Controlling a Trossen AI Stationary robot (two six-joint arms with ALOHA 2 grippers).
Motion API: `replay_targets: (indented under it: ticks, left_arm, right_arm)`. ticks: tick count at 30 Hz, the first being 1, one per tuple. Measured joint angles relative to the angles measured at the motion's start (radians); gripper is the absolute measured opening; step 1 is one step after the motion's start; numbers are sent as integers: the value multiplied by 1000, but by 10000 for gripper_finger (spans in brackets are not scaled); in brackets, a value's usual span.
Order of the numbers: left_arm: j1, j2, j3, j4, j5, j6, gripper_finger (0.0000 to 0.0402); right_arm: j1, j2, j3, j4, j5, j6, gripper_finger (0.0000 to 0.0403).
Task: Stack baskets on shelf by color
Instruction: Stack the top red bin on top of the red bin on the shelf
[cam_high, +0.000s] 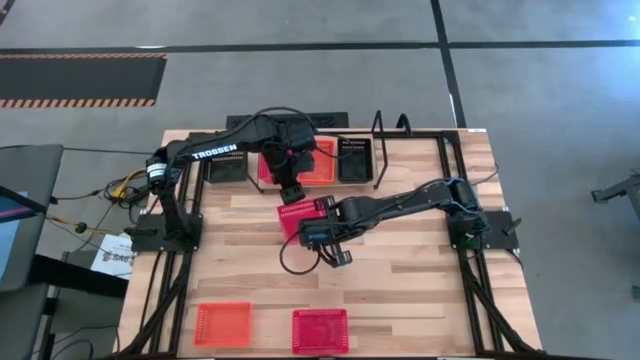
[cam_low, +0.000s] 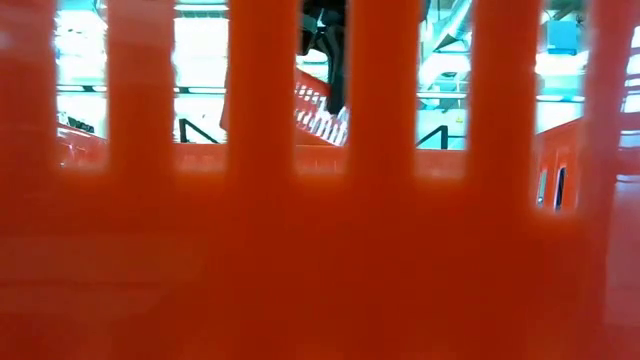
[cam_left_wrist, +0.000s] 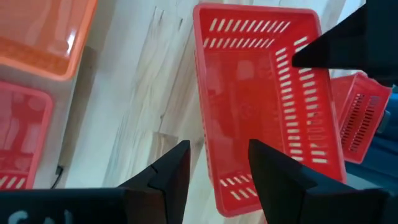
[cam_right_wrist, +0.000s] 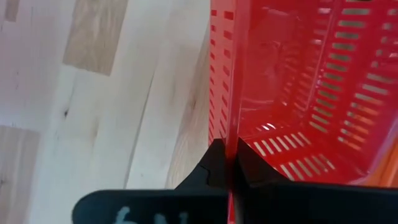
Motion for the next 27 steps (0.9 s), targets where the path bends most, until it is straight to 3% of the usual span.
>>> replay_targets:
  ticks: [16,22,25,27]
  left_arm:
    - [0,0,-1,-26,-29,-69,149]
    - [0,0,-1,-27,10,-79,147]
    - [-5,0,-1,-33,1,-41,121]
    - [-14,0,-1,-32,-18,-1,79]
  right_arm:
    - [-5,0,138,-9,84,-65,4]
    - [-4,-1,163,-24,91,-76,5]
    - [1,-1,163,-31,90,-76,5]
    - [5,-1,163,-32,90,-76,5]
